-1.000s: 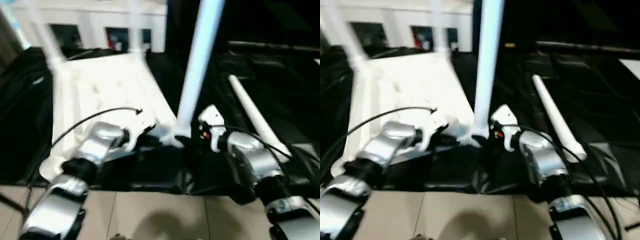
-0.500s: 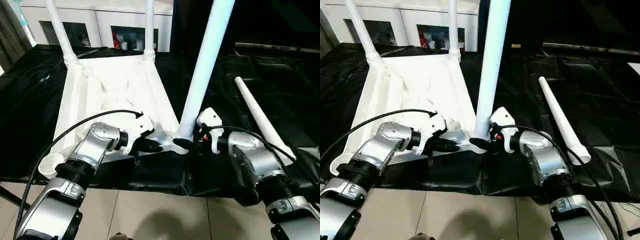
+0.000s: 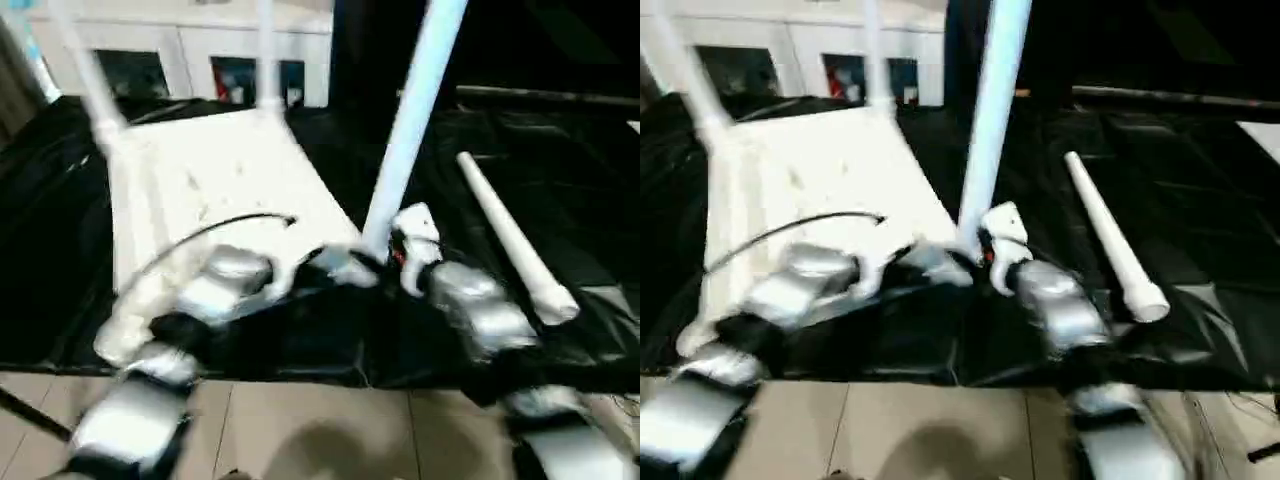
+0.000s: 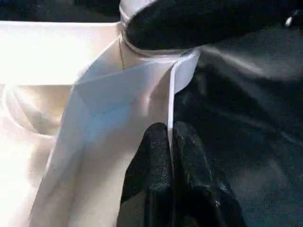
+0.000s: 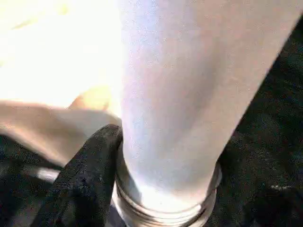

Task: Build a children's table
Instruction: Rotate leg to tighten

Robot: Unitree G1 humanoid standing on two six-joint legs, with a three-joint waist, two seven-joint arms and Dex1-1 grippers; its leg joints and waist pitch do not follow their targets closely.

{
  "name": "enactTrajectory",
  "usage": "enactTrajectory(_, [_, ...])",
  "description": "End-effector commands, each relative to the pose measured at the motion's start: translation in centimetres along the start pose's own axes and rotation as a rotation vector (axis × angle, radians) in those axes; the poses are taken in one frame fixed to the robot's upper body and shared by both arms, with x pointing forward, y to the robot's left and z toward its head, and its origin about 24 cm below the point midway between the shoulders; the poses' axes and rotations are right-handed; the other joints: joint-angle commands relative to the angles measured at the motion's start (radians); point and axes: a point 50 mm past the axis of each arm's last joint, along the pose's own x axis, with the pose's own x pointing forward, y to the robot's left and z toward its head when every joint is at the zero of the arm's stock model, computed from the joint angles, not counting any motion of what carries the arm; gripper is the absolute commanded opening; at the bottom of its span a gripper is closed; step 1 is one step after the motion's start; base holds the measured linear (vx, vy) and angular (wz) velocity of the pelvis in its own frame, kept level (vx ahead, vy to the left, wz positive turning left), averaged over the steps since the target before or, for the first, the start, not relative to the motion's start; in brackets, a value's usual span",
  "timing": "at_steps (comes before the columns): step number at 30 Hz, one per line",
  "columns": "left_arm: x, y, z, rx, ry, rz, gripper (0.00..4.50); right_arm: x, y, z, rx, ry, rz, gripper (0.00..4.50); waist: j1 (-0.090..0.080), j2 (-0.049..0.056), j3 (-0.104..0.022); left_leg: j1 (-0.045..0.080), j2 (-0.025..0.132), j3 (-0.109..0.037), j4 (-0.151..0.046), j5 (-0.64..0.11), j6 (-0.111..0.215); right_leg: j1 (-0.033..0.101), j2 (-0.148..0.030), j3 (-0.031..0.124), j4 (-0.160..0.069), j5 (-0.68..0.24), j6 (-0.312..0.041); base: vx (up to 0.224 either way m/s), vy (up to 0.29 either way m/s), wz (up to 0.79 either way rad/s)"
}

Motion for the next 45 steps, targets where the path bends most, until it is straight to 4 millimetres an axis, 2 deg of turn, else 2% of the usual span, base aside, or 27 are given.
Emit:
enactTrajectory(1, [1.0, -0.3, 1.1, -0.072, -0.073, 0.081, 0.00, 0.1, 0.3, -3.3, 0.126, 0.124, -0.141, 2.66, -0.004, -0.001, -0.065, 0.013, 0.014, -0.007, -0.072, -0.289, -0.010, 0.038, -0.054, 0.042, -0.091, -0.446, -0.148, 0.000, 0.000, 0.00])
enactTrajectory(2, [1.3, -0.6, 1.3, -0.069, -0.076, 0.076, 0.00, 0.3, 0.7, -3.1, 0.133, 0.115, -0.151, 2.66, -0.004, -0.004, -0.066, 0.013, 0.015, -0.008, -0.073, -0.293, -0.009, 0.039, -0.054, 0.040, -0.094, -0.438, -0.146, 0.000, 0.000, 0.00])
enactTrajectory(3, [1.5, -0.8, 1.4, -0.064, -0.078, 0.074, 0.00, 0.6, 1.0, -3.0, 0.135, 0.107, -0.154, 2.66, -0.005, 0.002, -0.066, 0.014, 0.015, -0.009, -0.074, -0.297, -0.008, 0.039, -0.052, 0.040, -0.092, -0.427, -0.148, 0.000, 0.000, 0.00])
enactTrajectory(4, [1.7, -0.9, 1.5, -0.061, -0.079, 0.074, 0.00, 0.7, 1.3, -2.9, 0.137, 0.102, -0.156, 2.66, -0.008, 0.000, -0.065, 0.012, 0.015, -0.008, -0.074, -0.302, -0.005, 0.039, -0.051, 0.040, -0.093, -0.420, -0.149, 0.000, 0.000, 0.00])
enactTrajectory(9, [1.7, -0.8, 1.6, -0.036, -0.075, 0.062, 0.00, 1.5, 2.2, -1.8, 0.094, 0.058, -0.128, 2.66, -0.014, 0.000, -0.065, 0.009, 0.011, -0.008, -0.074, -0.321, 0.009, 0.041, -0.050, 0.039, -0.095, -0.421, -0.149, 0.000, 0.000, 0.00])
enactTrajectory(10, [1.5, -0.6, 1.5, -0.029, -0.076, 0.064, 0.00, 1.5, 2.1, -1.3, 0.127, 0.030, -0.111, 3.01, -0.013, 0.000, -0.066, 0.010, 0.012, -0.008, -0.074, -0.319, 0.009, 0.042, -0.051, 0.039, -0.095, -0.422, -0.148, 0.000, 0.000, 0.00])
enactTrajectory(11, [1.3, -0.4, 1.4, -0.023, -0.077, 0.065, 0.00, 1.5, 1.9, -1.0, 0.137, 0.007, -0.108, 3.01, -0.013, -0.002, -0.066, 0.008, 0.013, -0.008, -0.074, -0.314, 0.015, 0.043, -0.053, 0.040, -0.095, -0.422, -0.148, 0.000, 0.000, 0.00])
enactTrajectory(12, [0.9, 0.0, 1.3, -0.013, -0.079, 0.063, 0.00, 1.4, 1.5, -0.5, 0.108, -0.015, -0.088, 3.36, -0.012, -0.001, -0.066, 0.009, 0.014, -0.009, -0.075, -0.313, 0.015, 0.043, -0.053, 0.039, -0.094, -0.421, -0.149, 0.000, 0.000, 0.00])
enactTrajectory(14, [0.5, 0.2, 1.1, -0.013, -0.079, 0.059, 0.00, 1.3, 1.2, 0.0, 0.071, -0.026, -0.070, 3.39, -0.012, -0.001, -0.068, 0.008, 0.015, -0.008, -0.075, -0.307, 0.021, 0.044, -0.052, 0.040, -0.091, -0.396, -0.155, 0.000, 0.000, 0.00])
enactTrajectory(16, [0.2, 0.4, 0.9, 0.002, -0.079, 0.048, 0.00, 1.2, 0.8, 0.4, 0.033, -0.035, -0.046, 3.70, -0.011, -0.002, -0.068, 0.005, 0.014, -0.007, -0.074, -0.287, 0.026, 0.046, -0.051, 0.040, -0.087, -0.365, -0.168, 0.000, 0.000, 0.00])
enactTrajectory(17, [0.2, 0.4, 0.9, 0.002, -0.079, 0.048, 0.00, 1.2, 0.8, 0.4, 0.033, -0.035, -0.046, 3.70, -0.011, -0.002, -0.068, 0.005, 0.014, -0.006, -0.073, -0.283, 0.027, 0.047, -0.052, 0.041, -0.087, -0.361, -0.172, 0.000, 0.000, 0.00])
enactTrajectory(18, [-0.7, 0.9, 0.2, 0.026, -0.063, 0.040, 0.00, 0.5, 0.0, 1.1, -0.037, -0.021, 0.081, 3.70, -0.008, -0.016, -0.068, 0.001, 0.014, -0.005, -0.072, -0.264, 0.040, 0.053, -0.052, 0.039, -0.086, -0.359, -0.172, 0.000, 0.000, 0.00])
enactTrajectory(20, [-0.9, 1.1, 0.1, 0.025, -0.064, 0.037, 0.00, 0.2, -0.1, 1.3, -0.057, -0.017, 0.122, 3.70, -0.005, -0.011, -0.068, 0.001, 0.015, -0.004, -0.071, -0.250, 0.047, 0.052, -0.054, 0.041, -0.084, -0.354, -0.168, 0.000, 0.000, 0.00])
enactTrajectory(22, [-1.5, 1.2, -0.2, 0.031, -0.074, 0.002, 0.00, -1.0, -0.6, 1.5, -0.131, 0.002, 0.254, 3.70, -0.002, -0.014, -0.068, 0.001, 0.015, -0.003, -0.070, -0.234, 0.059, 0.054, -0.051, 0.041, -0.084, -0.346, -0.159, 0.000, 0.000, 0.00])
enactTrajectory(23, [-1.5, 1.2, -0.2, 0.031, -0.074, 0.002, 0.00, -1.0, -0.6, 1.5, -0.131, 0.002, 0.254, 3.70, -0.001, -0.013, -0.068, 0.000, 0.017, -0.004, -0.070, -0.228, 0.060, 0.055, -0.052, 0.041, -0.082, -0.337, -0.162, 0.000, 0.000, 0.00])
enactTrajectory(29, [-3.1, 0.2, -0.6, 0.077, -0.110, -0.211, 0.00, -3.3, -0.9, 1.3, -0.222, 0.074, 0.473, 3.70, 0.000, -0.011, -0.068, 0.002, 0.022, -0.003, -0.070, -0.212, 0.064, 0.053, -0.053, 0.043, -0.074, -0.285, -0.206, 0.000, 0.000, 0.00])
enactTrajectory(31, [-3.4, 0.0, -0.8, 0.087, -0.101, -0.244, 0.00, -3.4, -0.9, 1.2, -0.228, 0.090, 0.498, 3.70, 0.001, -0.007, -0.069, 0.004, 0.024, -0.002, -0.069, -0.216, 0.059, 0.051, -0.052, 0.043, -0.071, -0.281, -0.215, 0.000, 0.000, 0.00])
enactTrajectory(33, [-3.5, -0.1, -0.9, 0.090, -0.098, -0.258, 0.00, -3.5, -0.8, 1.1, -0.236, 0.099, 0.513, 3.70, 0.003, -0.009, -0.069, 0.006, 0.025, -0.001, -0.070, -0.217, 0.056, 0.049, -0.052, 0.044, -0.071, -0.279, -0.217, 0.000, 0.000, 0.00])
enactTrajectory(36, [-3.8, -0.1, -1.0, 0.088, -0.096, -0.270, 0.00, -3.5, -0.7, 1.0, -0.242, 0.113, 0.518, 3.70, 0.017, -0.008, -0.070, 0.009, 0.027, -0.001, -0.071, -0.210, 0.044, 0.048, -0.054, 0.045, -0.067, -0.264, -0.217, 0.000, 0.000, 0.00])
enactTrajectory(39, [-4.1, -0.2, -1.0, 0.086, -0.093, -0.279, 0.00, -3.5, -0.6, 1.0, -0.237, 0.118, 0.522, 3.70, 0.018, -0.008, -0.071, 0.007, 0.027, -0.001, -0.071, -0.199, 0.038, 0.051, -0.054, 0.047, -0.062, -0.235, -0.219, 0.000, 0.000, 0.00])
enactTrajectory(45, [-4.2, -0.3, -1.2, 0.080, -0.087, -0.287, 0.00, -3.5, -0.7, 0.8, -0.217, 0.117, 0.530, 3.04, 0.018, -0.009, -0.072, 0.006, 0.024, 0.001, -0.067, -0.176, 0.048, 0.052, -0.052, 0.047, -0.059, -0.203, -0.224, 0.000, 0.000, 0.00])
